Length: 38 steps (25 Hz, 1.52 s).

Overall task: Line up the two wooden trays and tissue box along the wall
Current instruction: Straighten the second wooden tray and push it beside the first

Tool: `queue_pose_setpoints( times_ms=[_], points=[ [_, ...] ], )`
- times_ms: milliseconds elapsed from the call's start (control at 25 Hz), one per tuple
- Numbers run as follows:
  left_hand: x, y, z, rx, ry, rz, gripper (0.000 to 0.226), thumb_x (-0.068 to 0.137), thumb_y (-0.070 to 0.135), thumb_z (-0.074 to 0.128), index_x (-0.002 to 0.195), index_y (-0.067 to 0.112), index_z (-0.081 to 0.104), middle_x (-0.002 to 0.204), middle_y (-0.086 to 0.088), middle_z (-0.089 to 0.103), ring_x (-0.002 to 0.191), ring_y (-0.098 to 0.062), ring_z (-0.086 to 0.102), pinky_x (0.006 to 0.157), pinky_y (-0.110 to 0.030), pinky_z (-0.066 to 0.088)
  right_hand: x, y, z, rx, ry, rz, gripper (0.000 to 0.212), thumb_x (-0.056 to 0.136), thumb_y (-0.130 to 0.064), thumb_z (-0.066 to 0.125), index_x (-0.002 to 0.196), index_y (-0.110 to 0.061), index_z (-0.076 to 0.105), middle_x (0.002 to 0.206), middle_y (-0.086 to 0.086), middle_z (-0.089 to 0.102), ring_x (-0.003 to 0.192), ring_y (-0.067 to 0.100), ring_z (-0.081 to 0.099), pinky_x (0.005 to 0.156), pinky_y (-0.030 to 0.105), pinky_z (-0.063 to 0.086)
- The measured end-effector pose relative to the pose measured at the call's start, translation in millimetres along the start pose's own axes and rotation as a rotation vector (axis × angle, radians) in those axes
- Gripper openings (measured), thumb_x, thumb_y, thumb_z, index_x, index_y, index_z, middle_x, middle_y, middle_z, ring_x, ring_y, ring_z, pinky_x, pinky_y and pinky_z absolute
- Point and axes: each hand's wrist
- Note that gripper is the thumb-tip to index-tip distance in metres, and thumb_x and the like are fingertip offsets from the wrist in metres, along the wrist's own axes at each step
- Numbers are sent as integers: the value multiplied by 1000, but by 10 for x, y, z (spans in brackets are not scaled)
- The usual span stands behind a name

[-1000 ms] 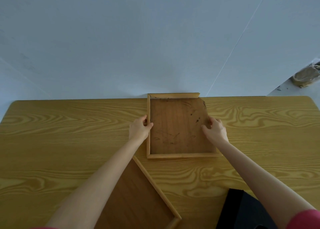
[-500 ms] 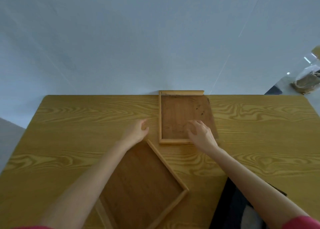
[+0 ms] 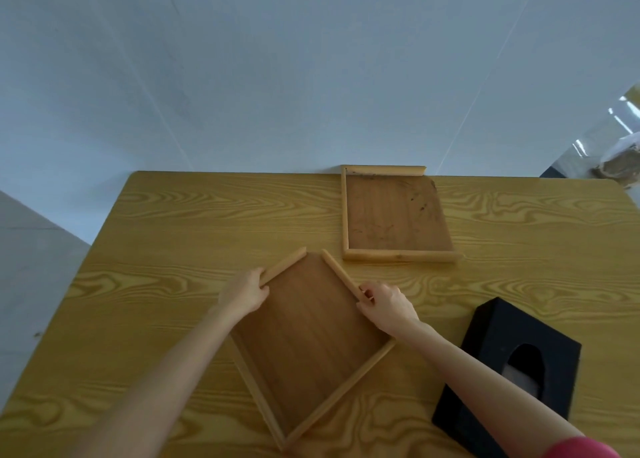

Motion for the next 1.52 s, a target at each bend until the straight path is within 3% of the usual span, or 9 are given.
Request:
queue_pose_setpoints(
  times_ms=[160, 440, 640, 920, 1120, 1240, 1360, 1440, 1520],
  points=[
    [-11, -54, 38, 42, 77, 18, 42, 94, 13, 41, 136, 17, 44, 127, -8, 60, 103, -26, 62, 69, -29, 46, 16, -20, 38, -13, 48, 22, 31, 88, -10, 46, 114, -15, 62, 107, 8, 69, 92, 26, 65, 74, 38, 56],
    [79, -106, -6, 29, 159, 68, 38, 96, 10, 41, 131, 19, 50, 131, -5, 59, 115, -25, 58, 80, -32, 50, 9, -53, 102, 26, 39, 55, 35, 84, -10, 49, 117, -12, 59, 107, 8, 68, 94, 26, 64, 78, 38, 57],
    [368, -143, -151, 51, 136, 154, 37, 95, 9, 41, 128, 19, 55, 135, -6, 56, 123, -26, 52, 98, -39, 47, -68, -123, 314, 90, -19, 61, 37, 84, -16, 55, 120, -9, 54, 110, 7, 63, 96, 22, 62, 82, 33, 56],
    [495, -91, -233, 51, 128, 226, 39, 95, 8, 40, 133, 16, 48, 136, -9, 55, 123, -27, 52, 98, -38, 47, -77, -200, 372, 168, -41, 104, 46, 87, -22, 59, 128, -9, 47, 118, 8, 59, 103, 21, 60, 84, 31, 53],
    [184, -234, -263, -39, 341, 75, 50, 93, 13, 48, 140, 11, 33, 138, -12, 47, 125, -29, 46, 94, -39, 47, 113, -429, 161, -7, 157, -202, 49, 91, -18, 52, 137, -15, 36, 127, 5, 52, 104, 23, 60, 71, 31, 55],
    [-42, -456, -192, -73, 326, -119, 49, 91, 20, 52, 135, 5, 37, 137, -16, 44, 126, -33, 41, 96, -41, 44, 384, -686, 95, -161, 116, -365, 51, 93, -15, 48, 141, -13, 31, 139, 6, 45, 122, 23, 49, 92, 34, 48],
    [-169, -681, -9, -158, 214, -219, 49, 90, 24, 54, 133, 6, 41, 129, -14, 51, 118, -31, 52, 91, -40, 49, 654, -926, 161, -329, 68, -429, 54, 94, -11, 45, 144, -10, 25, 153, 7, 28, 140, 23, 27, 114, 35, 26],
    [-192, -779, 72, -218, 184, -224, 45, 91, 22, 53, 133, 8, 44, 122, -11, 59, 108, -28, 60, 86, -39, 53, 756, -1028, 199, -394, 28, -404, 51, 94, -10, 43, 143, -10, 27, 153, 9, 28, 141, 23, 24, 116, 35, 20],
    [-188, -817, 88, -257, 192, -213, 44, 92, 20, 52, 134, 8, 44, 120, -10, 63, 106, -27, 62, 85, -39, 53, 800, -1054, 219, -410, 2, -359, 46, 95, -11, 42, 140, -12, 34, 146, 9, 38, 135, 27, 35, 112, 35, 25]
  ],
)
Point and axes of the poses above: each hand's wrist, its own x-axis towards the middle knuckle, its own z-axis out of the palm, y = z × x
